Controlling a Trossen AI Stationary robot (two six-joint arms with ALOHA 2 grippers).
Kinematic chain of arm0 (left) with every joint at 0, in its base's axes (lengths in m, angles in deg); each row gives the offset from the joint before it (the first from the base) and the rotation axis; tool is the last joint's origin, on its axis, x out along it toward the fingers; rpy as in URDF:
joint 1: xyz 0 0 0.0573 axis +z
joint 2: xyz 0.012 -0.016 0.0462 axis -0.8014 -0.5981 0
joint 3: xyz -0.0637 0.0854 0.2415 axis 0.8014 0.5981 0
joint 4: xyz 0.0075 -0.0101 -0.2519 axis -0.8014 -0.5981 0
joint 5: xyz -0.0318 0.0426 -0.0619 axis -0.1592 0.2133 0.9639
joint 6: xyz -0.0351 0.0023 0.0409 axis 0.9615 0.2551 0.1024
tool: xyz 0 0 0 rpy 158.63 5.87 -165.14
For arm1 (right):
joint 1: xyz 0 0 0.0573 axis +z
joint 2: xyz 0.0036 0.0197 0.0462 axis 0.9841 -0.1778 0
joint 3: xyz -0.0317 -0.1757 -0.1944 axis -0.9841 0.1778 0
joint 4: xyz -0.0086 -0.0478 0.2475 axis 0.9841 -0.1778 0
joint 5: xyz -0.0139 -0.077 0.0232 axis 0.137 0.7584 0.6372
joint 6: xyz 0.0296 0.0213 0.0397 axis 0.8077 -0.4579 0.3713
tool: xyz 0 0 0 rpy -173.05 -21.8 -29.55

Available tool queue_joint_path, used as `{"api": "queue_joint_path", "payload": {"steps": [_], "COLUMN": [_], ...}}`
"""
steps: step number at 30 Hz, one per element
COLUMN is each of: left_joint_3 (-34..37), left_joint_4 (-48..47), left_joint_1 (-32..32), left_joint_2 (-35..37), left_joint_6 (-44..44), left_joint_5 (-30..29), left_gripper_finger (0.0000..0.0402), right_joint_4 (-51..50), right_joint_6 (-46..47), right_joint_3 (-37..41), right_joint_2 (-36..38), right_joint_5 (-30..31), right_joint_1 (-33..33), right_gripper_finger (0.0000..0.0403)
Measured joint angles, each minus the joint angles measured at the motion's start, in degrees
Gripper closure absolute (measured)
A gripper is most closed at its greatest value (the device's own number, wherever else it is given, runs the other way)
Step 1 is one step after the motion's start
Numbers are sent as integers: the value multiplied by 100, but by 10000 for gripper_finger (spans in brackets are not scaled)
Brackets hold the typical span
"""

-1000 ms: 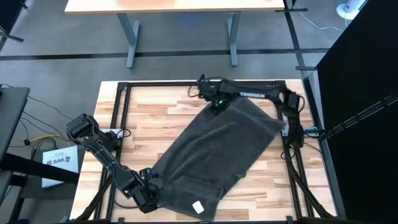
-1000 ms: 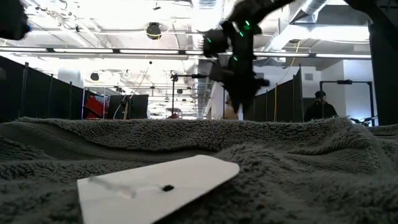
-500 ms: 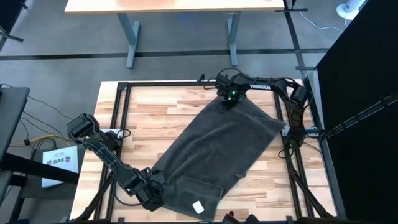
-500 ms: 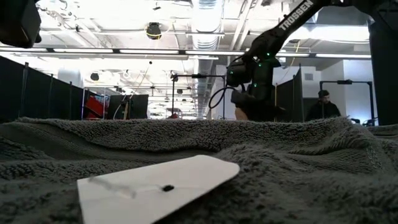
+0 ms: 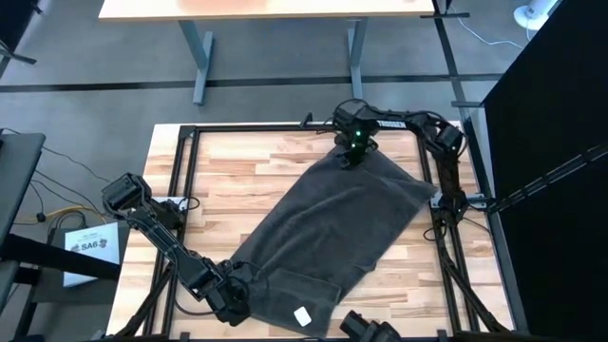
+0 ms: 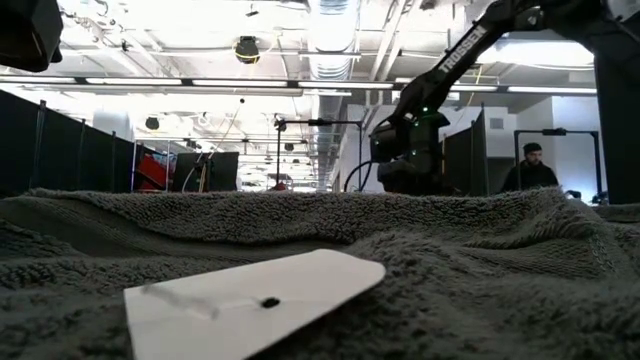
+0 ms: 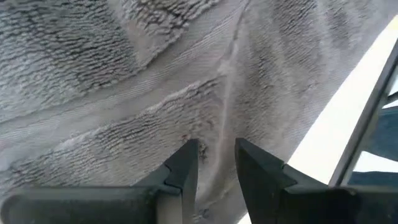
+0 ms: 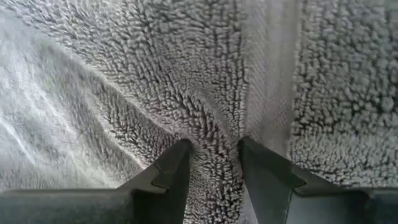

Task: Roll towel
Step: Roll the black towel

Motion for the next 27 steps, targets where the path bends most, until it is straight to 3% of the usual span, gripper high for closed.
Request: {"api": "queue_joint_path", "payload": {"steps": [10,16,20,27], "left_joint_3": [-10,-10,-12,-12], "left_joint_4": [105,163,261,236], "left_joint_1": [0,-3,-11,-9], "left_joint_2": [2,2,2,2], "left_joint_6": [233,424,435,414], "left_joint_5": [-4,-4,-4,-1], "left_gripper_finger": [311,311,311,311], "right_joint_4": [-47,-2033,-2429,-1966], "right_joint_6": [-137,-1011,-1420,-1180], "right_joint_3": [-1689,-2795,-2856,-2875], "right_joint_2": [-381,-1361,-1447,-1705], "right_joint_5": [-34,-111,0,-234], "right_joint_1": [-204,-55,-82,-234], "right_gripper_finger": [276,276,276,276]}}
